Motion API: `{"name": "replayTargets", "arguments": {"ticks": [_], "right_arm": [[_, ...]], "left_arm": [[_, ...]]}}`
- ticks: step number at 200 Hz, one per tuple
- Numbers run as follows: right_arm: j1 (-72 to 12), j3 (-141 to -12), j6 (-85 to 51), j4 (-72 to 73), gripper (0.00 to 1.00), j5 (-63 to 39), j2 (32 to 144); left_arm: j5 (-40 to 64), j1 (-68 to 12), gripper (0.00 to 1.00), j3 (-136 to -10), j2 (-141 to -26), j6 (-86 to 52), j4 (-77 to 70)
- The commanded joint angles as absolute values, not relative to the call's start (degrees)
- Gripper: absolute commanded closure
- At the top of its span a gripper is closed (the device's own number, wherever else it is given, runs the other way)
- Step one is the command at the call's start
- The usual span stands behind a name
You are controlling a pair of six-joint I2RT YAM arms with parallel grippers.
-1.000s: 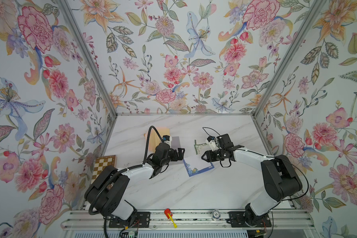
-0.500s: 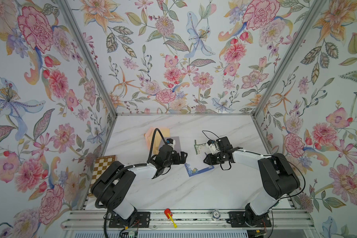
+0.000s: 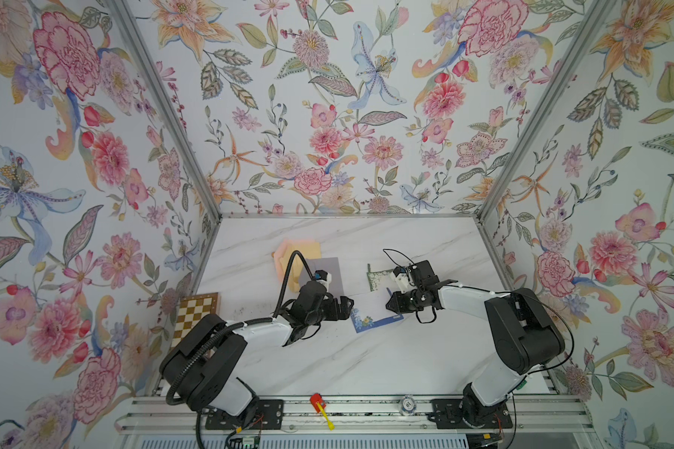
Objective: Fold the letter paper in half and place it into the envelope
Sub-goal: Fold the letter paper at the center of the board.
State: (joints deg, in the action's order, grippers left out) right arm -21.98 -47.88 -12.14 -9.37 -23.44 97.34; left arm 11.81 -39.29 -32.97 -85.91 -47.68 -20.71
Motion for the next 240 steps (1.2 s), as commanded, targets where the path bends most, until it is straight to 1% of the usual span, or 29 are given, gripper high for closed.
{"name": "replayTargets", "arguments": {"ticks": [1, 42, 98, 173, 240], "right_arm": [[-21.97, -44.97, -14.18, -13.6, 0.8, -21.74, 98.95], [-21.82, -44.14, -16.63, -14.25, 0.81, -22.01, 99.82], [-21.89, -42.51, -19.1, -14.15, 0.83, -22.67, 100.66], [-22.49, -40.17, -21.78, -14.15, 0.84, -23.47, 98.01], [-23.47, -39.64, -24.03, -13.56, 0.84, -23.2, 99.22]], "left_arm": [[12.69, -39.9, 0.04, -30.06, -84.13, -50.22, -19.71], [16.06, -40.93, 0.08, -28.11, -85.12, -53.11, -24.92], [20.33, -42.85, 0.13, -30.22, -93.29, -55.75, -30.63], [21.68, -44.19, 0.16, -27.95, -96.28, -58.71, -32.89], [23.21, -44.89, 0.17, -29.66, -100.08, -58.97, -34.61]]}}
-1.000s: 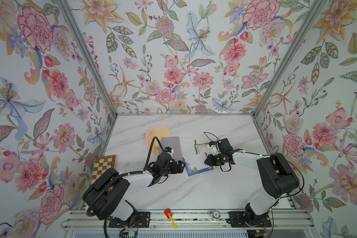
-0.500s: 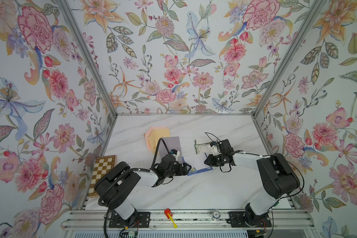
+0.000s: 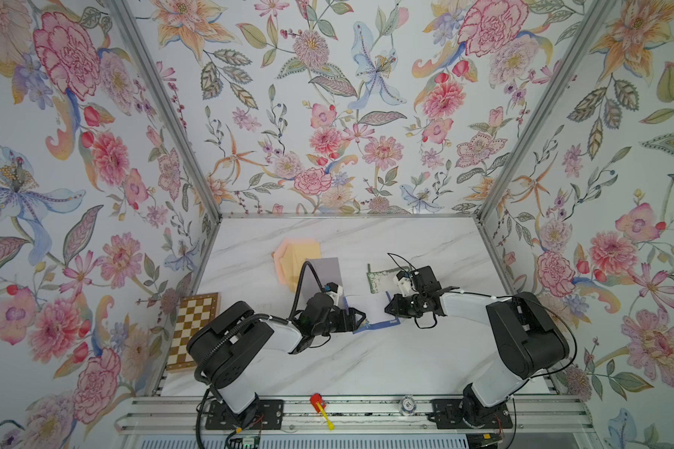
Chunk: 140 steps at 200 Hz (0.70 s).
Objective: Fold the letter paper in half and place it into the envelope
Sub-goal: Fold the letter paper at the center of the board.
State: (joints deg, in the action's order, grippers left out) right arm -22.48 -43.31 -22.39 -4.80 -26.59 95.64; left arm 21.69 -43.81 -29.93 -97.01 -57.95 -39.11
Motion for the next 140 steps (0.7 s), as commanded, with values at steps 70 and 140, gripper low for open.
{"name": "replayTargets", "arguments": {"ticks": [70, 140], "right_arm": [[-23.83, -38.94, -25.83, -12.29, 0.86, -23.04, 100.71], [-23.82, -38.94, -26.37, -11.93, 0.86, -23.28, 101.95]], "left_arm": [[23.34, -45.0, 0.13, -29.6, -98.18, -58.18, -34.92], [25.05, -45.1, 0.07, -28.92, -99.76, -59.33, -39.56]]}}
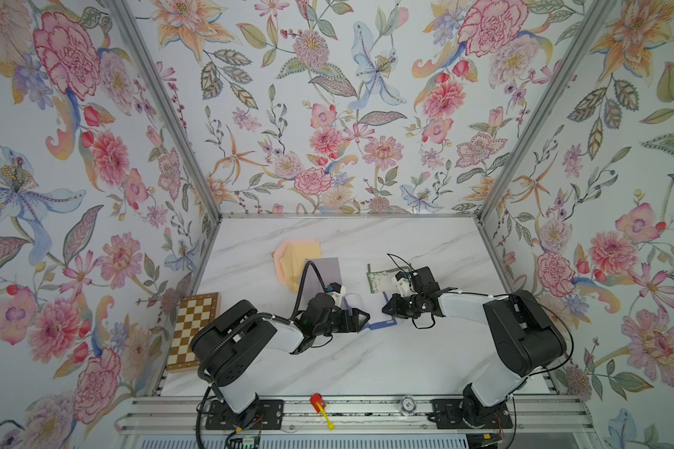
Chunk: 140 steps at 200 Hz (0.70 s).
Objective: Fold the letter paper in half and place it into the envelope
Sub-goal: Fold the letter paper at the center of the board.
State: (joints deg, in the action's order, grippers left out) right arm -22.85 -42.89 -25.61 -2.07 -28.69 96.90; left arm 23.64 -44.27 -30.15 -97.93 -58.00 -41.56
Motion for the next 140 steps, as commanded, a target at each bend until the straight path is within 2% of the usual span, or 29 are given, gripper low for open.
{"name": "replayTargets", "arguments": {"ticks": [1, 81, 140], "right_arm": [[-23.82, -38.94, -26.37, -11.85, 0.86, -23.29, 101.95], [-23.82, -38.85, -27.16, -11.0, 0.86, -24.43, 102.83], [-23.82, -38.67, -27.25, -10.81, 0.86, -24.48, 103.01]], "left_arm": [[25.09, -45.1, 0.07, -28.87, -99.76, -59.28, -39.56], [25.53, -45.26, 0.02, -27.77, -98.34, -59.06, -43.01], [25.78, -45.31, 0.03, -28.87, -100.03, -59.97, -46.13]]}}
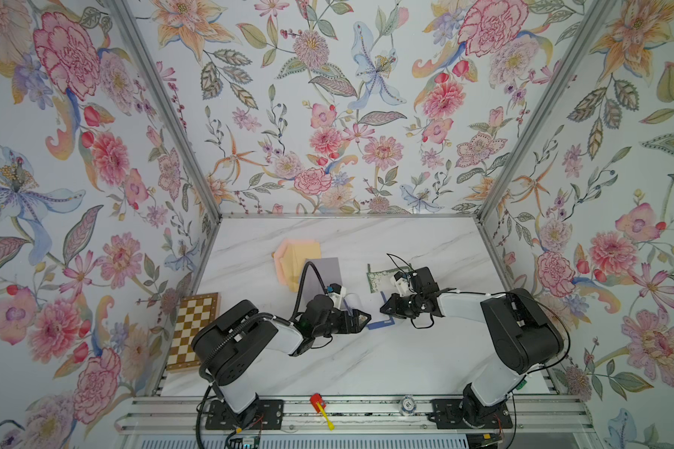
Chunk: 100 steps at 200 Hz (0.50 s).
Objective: Fold the letter paper in half and place it into the envelope
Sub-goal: Fold the letter paper at the center of the board.
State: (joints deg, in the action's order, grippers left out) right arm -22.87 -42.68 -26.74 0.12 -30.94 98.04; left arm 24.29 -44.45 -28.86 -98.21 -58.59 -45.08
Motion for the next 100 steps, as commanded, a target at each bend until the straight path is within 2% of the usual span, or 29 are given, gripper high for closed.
{"name": "replayTargets", "arguments": {"ticks": [1, 100], "right_arm": [[-23.82, -38.67, -27.25, -10.81, 0.86, -24.46, 103.01], [-23.73, -38.58, -27.42, -10.38, 0.85, -24.52, 104.14]], "left_arm": [[25.81, -45.29, 0.03, -28.89, -100.11, -60.04, -46.27], [25.49, -46.05, 0.07, -35.05, -100.33, -56.28, -39.77]]}}
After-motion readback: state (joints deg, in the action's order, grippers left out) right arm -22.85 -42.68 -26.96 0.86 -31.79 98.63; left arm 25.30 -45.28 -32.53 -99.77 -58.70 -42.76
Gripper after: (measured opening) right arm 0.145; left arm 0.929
